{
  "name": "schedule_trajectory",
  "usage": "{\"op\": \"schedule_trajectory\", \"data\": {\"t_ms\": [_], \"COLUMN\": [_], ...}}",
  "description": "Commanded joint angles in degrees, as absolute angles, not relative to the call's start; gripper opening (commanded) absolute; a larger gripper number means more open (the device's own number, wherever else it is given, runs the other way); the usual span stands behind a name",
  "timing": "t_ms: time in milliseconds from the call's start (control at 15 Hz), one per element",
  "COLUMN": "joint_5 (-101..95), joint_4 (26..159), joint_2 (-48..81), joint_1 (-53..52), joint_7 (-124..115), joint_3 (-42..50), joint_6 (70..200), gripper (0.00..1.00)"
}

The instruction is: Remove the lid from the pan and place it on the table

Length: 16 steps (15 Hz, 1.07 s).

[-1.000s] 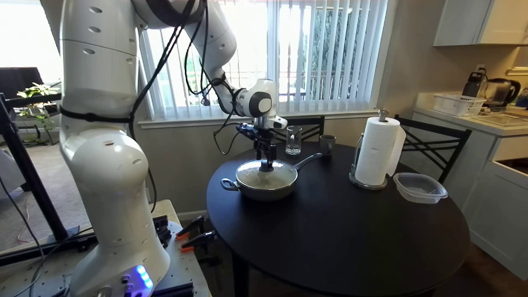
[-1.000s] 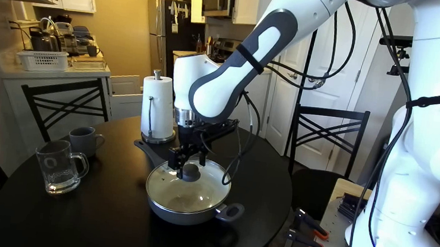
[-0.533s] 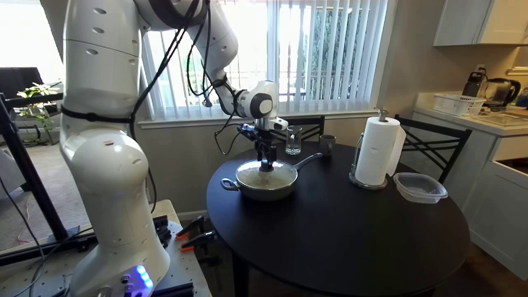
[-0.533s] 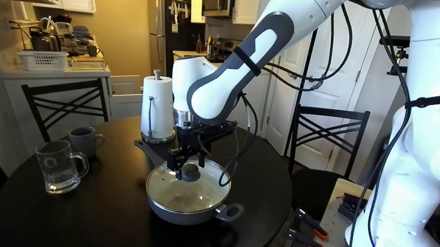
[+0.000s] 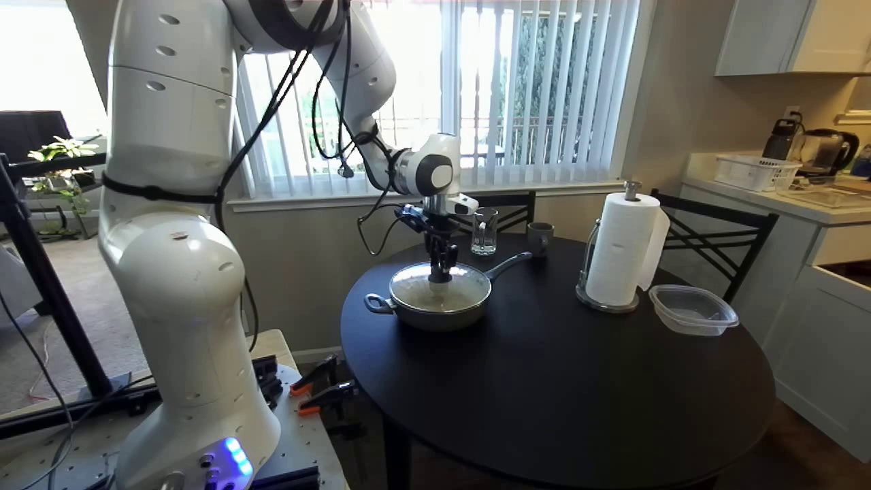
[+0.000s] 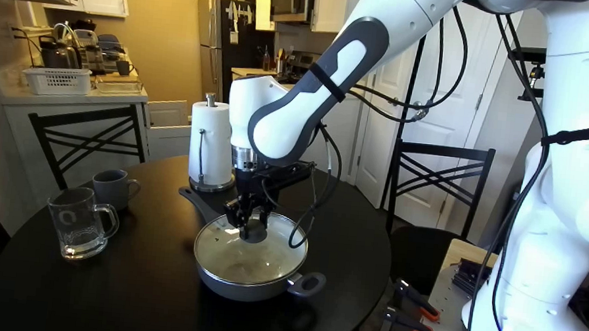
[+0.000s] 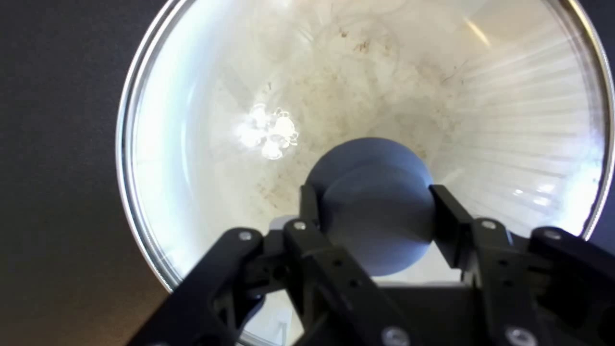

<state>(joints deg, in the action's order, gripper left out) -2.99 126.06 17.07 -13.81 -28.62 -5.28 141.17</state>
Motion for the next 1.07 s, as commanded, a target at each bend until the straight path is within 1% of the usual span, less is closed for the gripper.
{"op": "schedule_trajectory", "data": {"t_ms": [0, 667, 1000], "joint_5": [-3.0, -0.6, -1.3], "joint_4": [125.4, 123.3, 121.3], "joint_2": [17.2, 12.9, 13.5], "joint_1": [-14.5, -12.6, -11.7], "joint_7": [-30.4, -29.5, -30.5], "joint_3": [-4.5, -3.2, -1.5], "joint_6": [141.3, 137.8, 135.9], "gripper": [0.33, 0.33, 0.33]}}
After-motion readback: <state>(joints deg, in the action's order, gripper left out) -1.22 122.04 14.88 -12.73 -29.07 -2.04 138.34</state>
